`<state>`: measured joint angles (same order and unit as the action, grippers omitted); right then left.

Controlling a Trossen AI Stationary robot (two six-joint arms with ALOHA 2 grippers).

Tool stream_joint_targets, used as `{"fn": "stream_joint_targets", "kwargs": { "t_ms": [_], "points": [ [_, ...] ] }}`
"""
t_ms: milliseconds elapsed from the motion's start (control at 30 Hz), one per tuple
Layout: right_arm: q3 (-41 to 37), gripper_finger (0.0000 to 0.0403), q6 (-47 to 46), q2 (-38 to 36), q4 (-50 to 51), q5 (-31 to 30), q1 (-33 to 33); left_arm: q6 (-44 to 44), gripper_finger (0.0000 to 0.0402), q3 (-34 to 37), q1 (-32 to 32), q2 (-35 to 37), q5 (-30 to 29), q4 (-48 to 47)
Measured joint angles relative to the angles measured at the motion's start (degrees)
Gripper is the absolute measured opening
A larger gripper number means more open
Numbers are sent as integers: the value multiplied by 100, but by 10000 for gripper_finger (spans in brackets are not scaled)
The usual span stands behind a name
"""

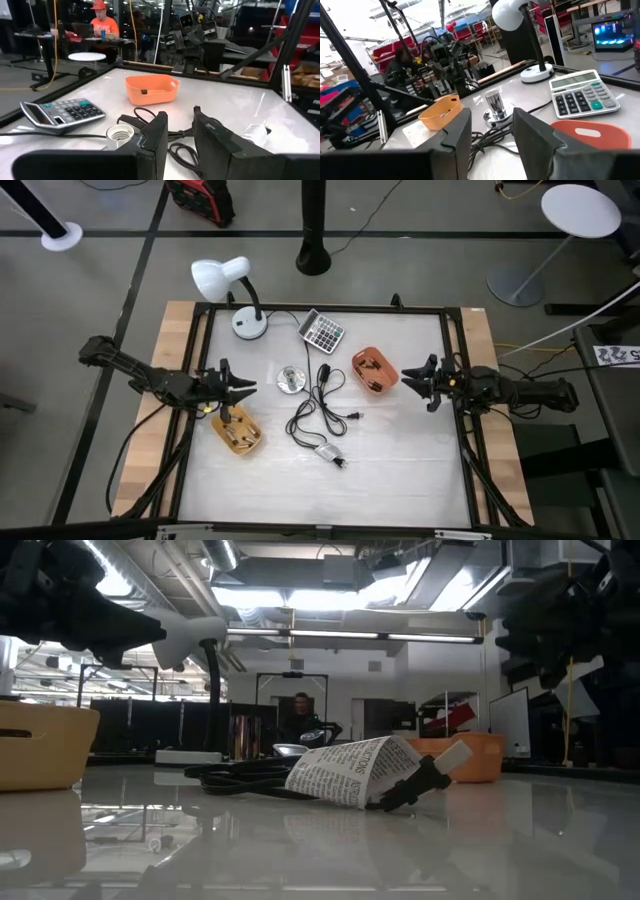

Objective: Sort batteries
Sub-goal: Return to Home Position

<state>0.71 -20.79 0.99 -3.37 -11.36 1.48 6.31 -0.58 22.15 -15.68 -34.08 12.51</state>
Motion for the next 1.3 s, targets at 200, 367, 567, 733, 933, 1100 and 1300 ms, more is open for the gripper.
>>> {"fn": "stream_joint_targets", "kwargs": {
  "t_ms": [200,367,567,733,933,1100,1300],
  "points": [
    [-2,138,470,-2,22,-2,1,-59,84,0,0,1,1,-324],
    [-7,138,493,0,34,-2,0,-26,84,0,-2,-29,2,-851],
    [-11,138,451,-2,34,-5,1,5,84,0,-17,-81,2,-855],
    [-13,138,432,-2,37,40,0,-515,84,0,-17,-105,-1,-859],
    [-17,138,348,-2,37,44,1,-1126,84,0,-17,-105,-3,-861],
    [-20,138,-65,-2,30,46,1,-1126,84,0,-17,-103,-3,-861],
    [-22,138,-174,-2,28,46,0,-1079,84,0,-17,-103,-3,-863]
  ]
}}
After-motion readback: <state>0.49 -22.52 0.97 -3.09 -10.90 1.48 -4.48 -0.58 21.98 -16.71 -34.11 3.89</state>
